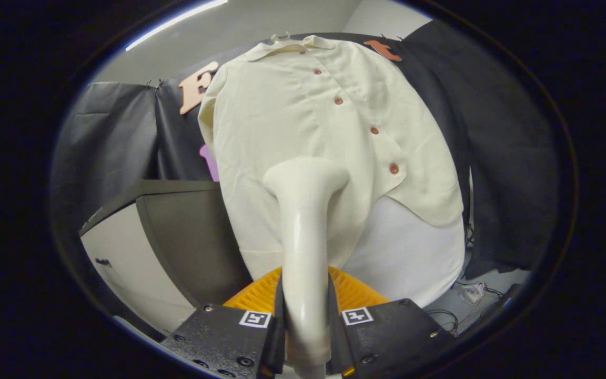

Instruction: Iron the clothes twice with a garment steamer, once on the left side and once on the right side.

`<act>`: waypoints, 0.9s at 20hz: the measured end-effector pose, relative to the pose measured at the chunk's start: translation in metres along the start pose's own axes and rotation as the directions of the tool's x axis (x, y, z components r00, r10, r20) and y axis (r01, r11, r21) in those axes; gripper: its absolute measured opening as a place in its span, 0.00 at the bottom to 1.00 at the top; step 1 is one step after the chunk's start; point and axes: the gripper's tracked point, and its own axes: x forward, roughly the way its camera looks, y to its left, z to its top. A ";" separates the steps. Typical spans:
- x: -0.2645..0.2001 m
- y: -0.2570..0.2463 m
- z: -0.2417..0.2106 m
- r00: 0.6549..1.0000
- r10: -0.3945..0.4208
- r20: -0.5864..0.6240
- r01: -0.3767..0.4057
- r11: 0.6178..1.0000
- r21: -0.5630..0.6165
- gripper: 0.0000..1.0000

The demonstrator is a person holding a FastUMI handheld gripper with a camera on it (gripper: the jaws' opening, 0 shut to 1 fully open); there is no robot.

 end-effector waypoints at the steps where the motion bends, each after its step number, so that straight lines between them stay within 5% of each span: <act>1: -0.001 -0.002 -0.005 1.000 0.000 -0.011 0.000 1.000 -0.002 0.35; 10: -0.017 -0.009 -0.036 0.997 0.015 -0.077 -0.012 1.000 0.028 0.35; 18: -0.051 0.000 -0.010 0.998 0.061 -0.033 -0.060 0.997 0.038 0.35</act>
